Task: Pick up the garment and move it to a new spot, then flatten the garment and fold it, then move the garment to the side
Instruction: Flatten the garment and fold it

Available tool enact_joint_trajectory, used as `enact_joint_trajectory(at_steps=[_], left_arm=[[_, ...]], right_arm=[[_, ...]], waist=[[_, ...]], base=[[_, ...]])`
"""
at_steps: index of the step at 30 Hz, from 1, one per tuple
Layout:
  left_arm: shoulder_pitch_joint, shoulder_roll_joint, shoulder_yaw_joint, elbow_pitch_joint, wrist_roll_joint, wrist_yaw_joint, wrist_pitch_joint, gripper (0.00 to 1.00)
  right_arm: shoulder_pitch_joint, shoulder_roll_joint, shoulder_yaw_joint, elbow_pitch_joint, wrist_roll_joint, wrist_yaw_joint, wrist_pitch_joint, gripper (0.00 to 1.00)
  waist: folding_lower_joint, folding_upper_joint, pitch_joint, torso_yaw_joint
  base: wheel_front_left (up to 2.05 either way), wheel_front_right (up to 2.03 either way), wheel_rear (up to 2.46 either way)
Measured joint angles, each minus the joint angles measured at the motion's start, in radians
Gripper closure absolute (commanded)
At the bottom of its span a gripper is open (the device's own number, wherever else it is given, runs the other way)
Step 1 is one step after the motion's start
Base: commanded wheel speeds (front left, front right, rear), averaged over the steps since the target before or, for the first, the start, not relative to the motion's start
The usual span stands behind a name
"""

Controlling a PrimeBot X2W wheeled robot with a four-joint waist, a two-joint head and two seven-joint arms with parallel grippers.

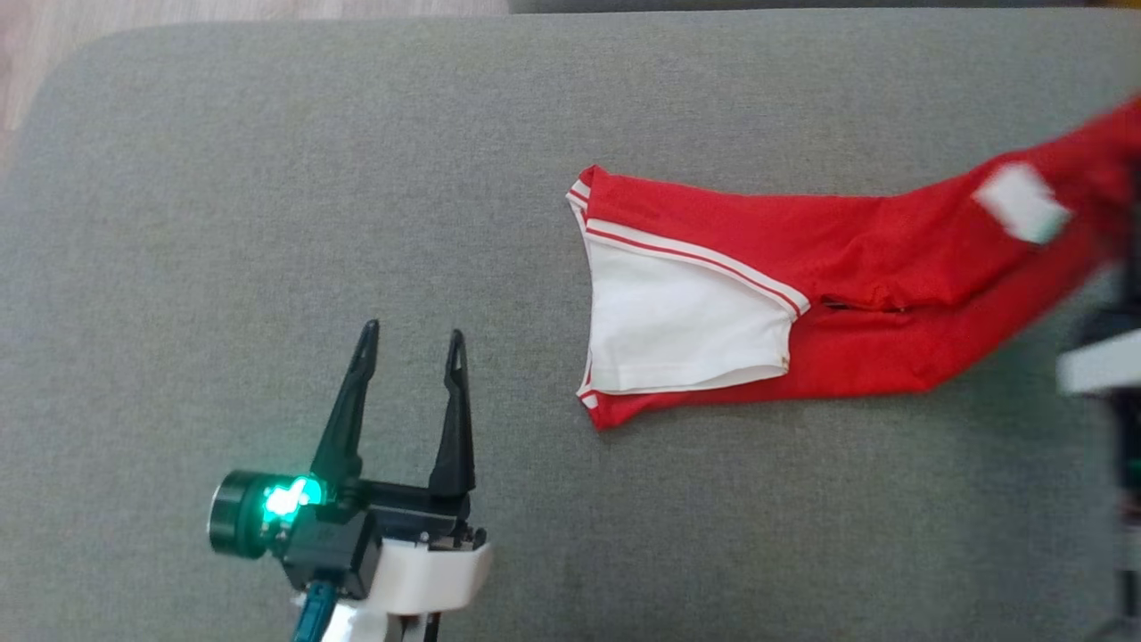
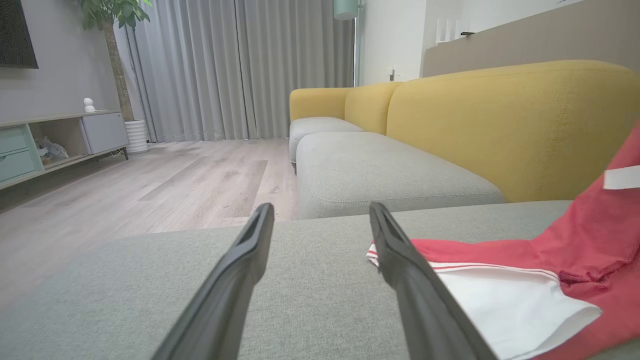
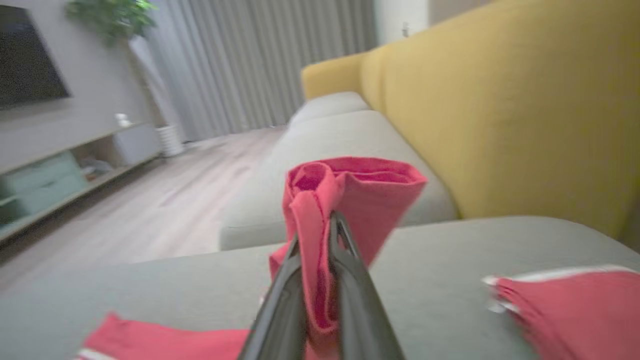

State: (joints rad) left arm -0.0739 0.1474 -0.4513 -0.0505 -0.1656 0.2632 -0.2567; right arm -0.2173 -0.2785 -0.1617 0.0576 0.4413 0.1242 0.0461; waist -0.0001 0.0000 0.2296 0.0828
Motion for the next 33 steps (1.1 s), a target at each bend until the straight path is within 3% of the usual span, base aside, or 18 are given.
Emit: enact_joint_trajectory(at_steps=[3, 7, 10, 19, 20, 21, 22, 28, 33], left_arm=[[0.0, -0.012, 0.005, 0.007, 0.001, -0.023, 0.0, 0.0], [0.0, -0.029, 0.022, 0.023, 0.01, -0.049, 0.0, 0.0], [-0.001, -0.043, 0.03, 0.035, 0.01, -0.066, 0.0, 0.0], [-0.001, -0.069, 0.05, 0.051, 0.026, -0.098, 0.0, 0.0], [-0.001, -0.071, 0.057, 0.051, 0.027, -0.098, 0.0, 0.0], [-0.001, -0.072, 0.063, 0.051, 0.027, -0.101, 0.0, 0.0], [-0.001, -0.073, 0.067, 0.051, 0.028, -0.103, 0.0, 0.0], [-0.001, -0.082, 0.092, 0.051, 0.035, -0.106, 0.0, 0.0], [0.01, -0.088, 0.125, 0.045, 0.033, -0.106, 0.0, 0.0]], right_arm=[[-0.021, 0.048, 0.118, -0.082, -0.003, 0.0, 0.013, 1.0], [-0.062, 0.126, 0.278, -0.087, -0.016, 0.0, 0.016, 1.0], [-0.104, 0.169, 0.379, -0.017, -0.025, 0.0, 0.009, 1.0], [-0.162, 0.202, 0.607, 0.229, -0.031, 0.0, -0.011, 0.98], [-0.162, 0.203, 0.625, 0.24, -0.027, 0.0, -0.011, 0.79], [-0.162, 0.203, 0.639, 0.249, -0.024, 0.0, -0.012, 0.18], [-0.162, 0.203, 0.649, 0.253, -0.016, 0.0, -0.023, 0.0], [-0.16, 0.203, 0.647, 0.189, 0.009, 0.0, -0.165, 0.0], [-0.108, 0.137, 0.503, 0.084, -0.072, 0.0, -0.27, 0.0]], waist=[[0.0, 0.0, 0.005, 0.007], [0.0001, 0.0, 0.017, 0.022], [0.0002, 0.0, 0.025, 0.037], [0.0001, 0.0, 0.047, 0.079], [0.0002, 0.0, 0.049, 0.08], [0.0002, 0.0, 0.051, 0.079], [0.0002, 0.0, 0.051, 0.077], [0.0001, 0.0, 0.038, 0.052], [0.0001, 0.0, 0.008, 0.018]], base=[[0.0, 0.0, 0.0], [0.0, 0.0, 0.0], [0.0, 0.0, 0.0], [0.0, 0.0, 0.0], [0.0, 0.0, 0.0], [0.0, 0.0, 0.0], [0.0, 0.0, 0.0], [0.0, 0.0, 0.0], [0.0, 0.0, 0.0]])
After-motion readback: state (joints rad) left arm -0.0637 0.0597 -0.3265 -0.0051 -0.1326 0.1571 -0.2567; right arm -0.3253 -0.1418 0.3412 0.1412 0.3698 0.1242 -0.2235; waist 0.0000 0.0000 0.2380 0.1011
